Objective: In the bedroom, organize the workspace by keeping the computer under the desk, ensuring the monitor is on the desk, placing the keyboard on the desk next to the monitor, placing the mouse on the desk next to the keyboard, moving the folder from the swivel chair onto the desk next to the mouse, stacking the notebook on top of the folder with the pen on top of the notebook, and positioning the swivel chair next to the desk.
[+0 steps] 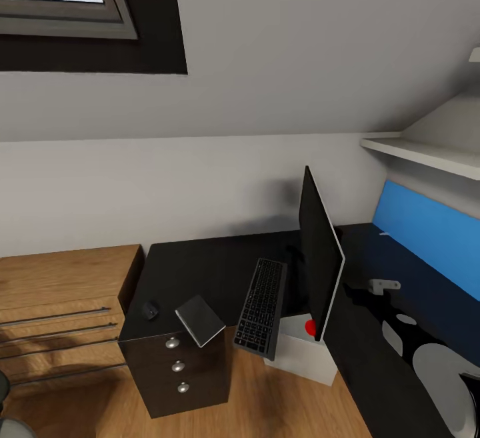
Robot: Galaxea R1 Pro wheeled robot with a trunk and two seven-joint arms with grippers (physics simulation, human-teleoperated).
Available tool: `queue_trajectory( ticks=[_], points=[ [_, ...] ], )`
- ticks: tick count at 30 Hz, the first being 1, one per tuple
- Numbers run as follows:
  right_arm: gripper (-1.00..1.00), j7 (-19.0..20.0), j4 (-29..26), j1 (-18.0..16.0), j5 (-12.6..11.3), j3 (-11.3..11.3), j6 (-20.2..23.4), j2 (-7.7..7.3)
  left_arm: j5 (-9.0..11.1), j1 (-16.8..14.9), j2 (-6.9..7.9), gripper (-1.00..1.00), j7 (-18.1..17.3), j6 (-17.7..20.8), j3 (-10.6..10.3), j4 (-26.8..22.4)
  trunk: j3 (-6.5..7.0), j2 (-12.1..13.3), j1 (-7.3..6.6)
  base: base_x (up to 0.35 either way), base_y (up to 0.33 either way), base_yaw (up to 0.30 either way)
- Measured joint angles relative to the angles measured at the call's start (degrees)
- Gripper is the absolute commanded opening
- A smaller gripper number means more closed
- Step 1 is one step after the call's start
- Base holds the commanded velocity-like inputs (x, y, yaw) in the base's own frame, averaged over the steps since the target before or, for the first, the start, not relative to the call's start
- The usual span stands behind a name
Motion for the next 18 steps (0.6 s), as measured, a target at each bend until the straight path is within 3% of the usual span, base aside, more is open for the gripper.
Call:
queue_trajectory(
  ticks=[18],
  points=[
    [1.00,0.01,0.00,-0.02,0.00,0.00,-0.03,-0.06,0.00,0.01,0.02,1.00,0.01,0.00,-0.05,0.01,0.00,0.00,0.00,0.000,0.000,0.000]
  ],
)
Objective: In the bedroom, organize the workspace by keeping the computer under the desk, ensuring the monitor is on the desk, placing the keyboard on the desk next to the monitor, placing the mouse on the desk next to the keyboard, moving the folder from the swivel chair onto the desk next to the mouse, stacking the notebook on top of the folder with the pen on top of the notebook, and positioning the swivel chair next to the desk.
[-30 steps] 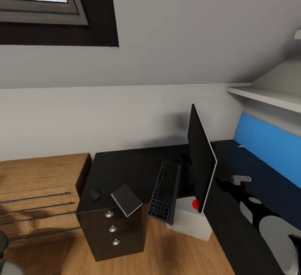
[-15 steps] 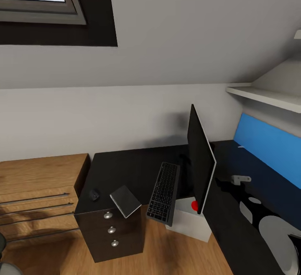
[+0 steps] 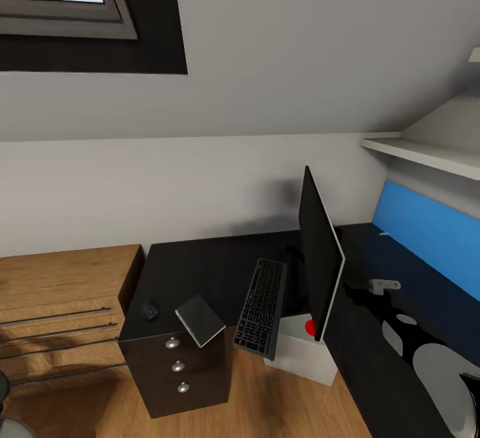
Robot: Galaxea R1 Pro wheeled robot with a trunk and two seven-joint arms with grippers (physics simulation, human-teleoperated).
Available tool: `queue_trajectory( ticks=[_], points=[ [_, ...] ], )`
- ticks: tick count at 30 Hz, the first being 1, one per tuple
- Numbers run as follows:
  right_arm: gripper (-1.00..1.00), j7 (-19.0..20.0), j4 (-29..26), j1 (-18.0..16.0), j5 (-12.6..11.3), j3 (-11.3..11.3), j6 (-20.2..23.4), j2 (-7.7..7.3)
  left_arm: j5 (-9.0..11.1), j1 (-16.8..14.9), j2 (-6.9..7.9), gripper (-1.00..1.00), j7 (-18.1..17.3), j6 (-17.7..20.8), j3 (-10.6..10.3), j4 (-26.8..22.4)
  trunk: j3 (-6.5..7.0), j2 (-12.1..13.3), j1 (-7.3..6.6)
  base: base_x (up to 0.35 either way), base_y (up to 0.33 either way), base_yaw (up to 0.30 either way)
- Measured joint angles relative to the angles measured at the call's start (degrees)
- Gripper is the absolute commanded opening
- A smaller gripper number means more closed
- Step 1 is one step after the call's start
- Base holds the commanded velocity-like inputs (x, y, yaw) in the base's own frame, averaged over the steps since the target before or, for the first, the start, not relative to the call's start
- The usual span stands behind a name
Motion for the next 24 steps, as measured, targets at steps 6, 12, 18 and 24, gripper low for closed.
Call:
queue_trajectory(
  ticks=[6,12,18,24],
  points=[
    [1.00,-0.01,0.00,0.02,0.00,0.00,-0.03,-0.02,0.00,-0.01,-0.03,1.00,0.00,0.00,-0.02,-0.01,0.00,0.00,0.00,0.000,0.000,0.000],
    [1.00,-0.01,0.00,0.01,0.00,0.00,-0.09,-0.03,0.00,0.00,-0.02,1.00,-0.04,-0.06,0.00,-0.01,0.00,0.00,-0.01,0.103,0.000,0.000],
    [1.00,-0.05,0.01,0.00,0.06,0.00,-0.09,-0.02,-0.06,0.00,-0.03,1.00,0.00,-0.12,-0.04,-0.01,0.00,-0.01,-0.03,0.190,0.000,0.000],
    [1.00,-0.05,0.07,0.01,0.09,0.00,-0.09,-0.03,0.00,-0.01,-0.02,1.00,0.00,-0.09,0.00,-0.01,0.00,0.00,-0.01,0.139,0.000,0.000]
  ],
)
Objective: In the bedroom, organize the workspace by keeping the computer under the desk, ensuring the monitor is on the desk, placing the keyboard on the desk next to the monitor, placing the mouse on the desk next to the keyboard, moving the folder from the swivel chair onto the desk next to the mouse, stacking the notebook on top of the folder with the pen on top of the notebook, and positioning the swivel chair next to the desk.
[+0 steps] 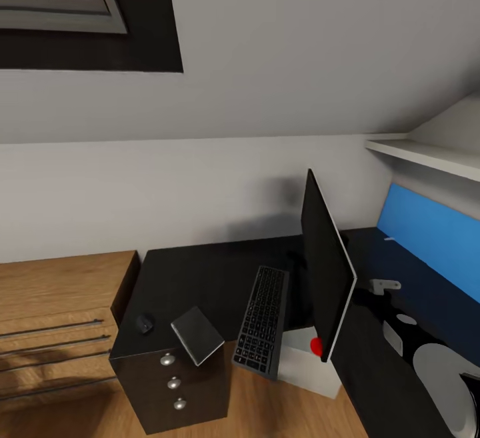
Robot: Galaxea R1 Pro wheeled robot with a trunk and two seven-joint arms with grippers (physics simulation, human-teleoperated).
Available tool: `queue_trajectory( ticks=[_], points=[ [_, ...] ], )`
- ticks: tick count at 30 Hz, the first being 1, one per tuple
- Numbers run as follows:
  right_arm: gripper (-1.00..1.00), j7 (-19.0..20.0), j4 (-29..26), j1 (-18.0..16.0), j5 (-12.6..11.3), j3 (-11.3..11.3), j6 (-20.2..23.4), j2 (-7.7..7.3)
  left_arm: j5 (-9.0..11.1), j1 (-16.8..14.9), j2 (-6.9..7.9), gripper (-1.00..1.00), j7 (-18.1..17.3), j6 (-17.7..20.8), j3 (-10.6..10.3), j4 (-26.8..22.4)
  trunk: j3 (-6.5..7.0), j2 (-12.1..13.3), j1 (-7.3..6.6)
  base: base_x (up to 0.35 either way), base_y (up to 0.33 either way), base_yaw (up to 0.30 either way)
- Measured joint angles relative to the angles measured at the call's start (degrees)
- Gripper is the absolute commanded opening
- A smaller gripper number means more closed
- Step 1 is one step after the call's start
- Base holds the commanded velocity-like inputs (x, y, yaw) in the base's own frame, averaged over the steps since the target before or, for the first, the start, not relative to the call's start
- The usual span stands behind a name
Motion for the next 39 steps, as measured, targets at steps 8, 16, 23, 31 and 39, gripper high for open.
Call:
queue_trajectory(
  ticks=[8,16,23,31,39],
  points=[
    [1.00,0.04,0.00,0.00,0.00,0.00,0.00,0.00,-0.03,0.01,0.01,1.00,0.00,-0.02,-0.04,0.01,0.00,0.00,0.00,0.088,-0.068,0.000],
    [1.00,0.04,0.02,0.01,0.07,0.00,0.00,0.08,0.00,0.02,0.01,1.00,0.00,0.00,-0.03,0.00,0.00,-0.01,0.00,0.030,-0.007,0.000],
    [1.00,0.05,0.14,0.01,0.09,0.00,0.00,0.16,-0.01,0.01,0.00,1.00,0.00,0.00,-0.03,0.00,0.00,0.00,0.00,0.098,0.000,0.000],
    [1.00,0.05,0.74,0.01,0.09,0.00,-0.06,0.18,0.00,0.00,0.00,1.00,0.00,0.00,-0.03,0.00,0.00,0.00,0.01,0.009,0.000,0.000],
    [1.00,0.05,0.76,0.01,0.15,0.06,-0.09,0.18,0.00,0.01,0.01,1.00,0.00,0.04,0.01,0.00,0.00,0.00,0.01,0.000,0.000,0.000]
  ],
)
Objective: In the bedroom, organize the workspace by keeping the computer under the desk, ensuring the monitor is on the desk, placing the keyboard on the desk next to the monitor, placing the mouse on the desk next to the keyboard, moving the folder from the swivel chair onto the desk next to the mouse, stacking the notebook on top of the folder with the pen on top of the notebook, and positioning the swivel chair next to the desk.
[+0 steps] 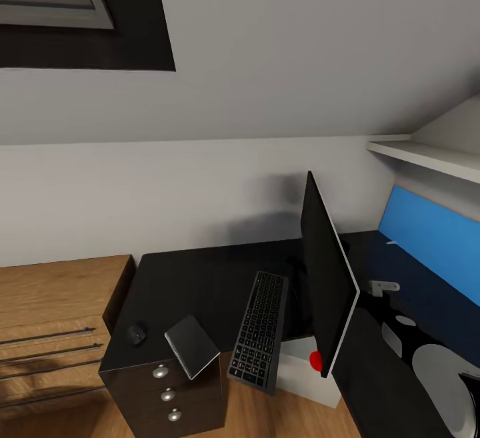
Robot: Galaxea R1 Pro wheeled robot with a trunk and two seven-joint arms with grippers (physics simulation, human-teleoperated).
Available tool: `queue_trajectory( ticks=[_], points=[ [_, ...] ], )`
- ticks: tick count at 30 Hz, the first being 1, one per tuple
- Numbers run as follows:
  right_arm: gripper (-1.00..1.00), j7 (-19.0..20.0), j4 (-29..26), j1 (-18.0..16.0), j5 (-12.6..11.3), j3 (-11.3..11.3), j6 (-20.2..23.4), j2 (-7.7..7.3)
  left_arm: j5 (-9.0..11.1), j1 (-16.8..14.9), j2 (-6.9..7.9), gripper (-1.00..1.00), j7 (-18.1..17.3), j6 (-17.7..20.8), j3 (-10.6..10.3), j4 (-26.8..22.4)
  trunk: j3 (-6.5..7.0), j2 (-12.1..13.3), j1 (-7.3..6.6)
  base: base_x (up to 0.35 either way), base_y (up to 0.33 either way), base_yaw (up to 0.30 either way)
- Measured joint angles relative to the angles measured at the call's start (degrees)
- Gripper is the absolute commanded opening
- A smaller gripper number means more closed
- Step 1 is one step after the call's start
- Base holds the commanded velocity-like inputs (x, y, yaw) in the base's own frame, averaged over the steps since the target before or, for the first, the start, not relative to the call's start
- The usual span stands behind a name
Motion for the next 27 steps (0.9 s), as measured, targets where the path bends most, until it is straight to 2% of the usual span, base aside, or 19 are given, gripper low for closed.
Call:
queue_trajectory(
  ticks=[10,17,27],
  points=[
    [1.00,0.08,-0.02,0.00,0.17,0.03,0.04,0.03,0.00,-0.01,-0.01,1.00,0.00,0.05,0.04,0.00,0.00,0.00,0.00,0.000,0.000,0.000],
    [1.00,0.03,0.05,0.00,2.10,0.03,0.08,0.08,0.00,-0.01,0.03,1.00,0.00,0.05,0.05,0.01,0.00,0.00,0.00,0.000,-0.001,0.000],
    [1.00,-0.09,0.04,0.00,2.34,0.00,0.08,0.07,0.01,0.00,0.03,1.00,0.00,0.05,0.05,0.03,0.00,0.00,0.00,0.000,-0.022,0.000]
  ],
)
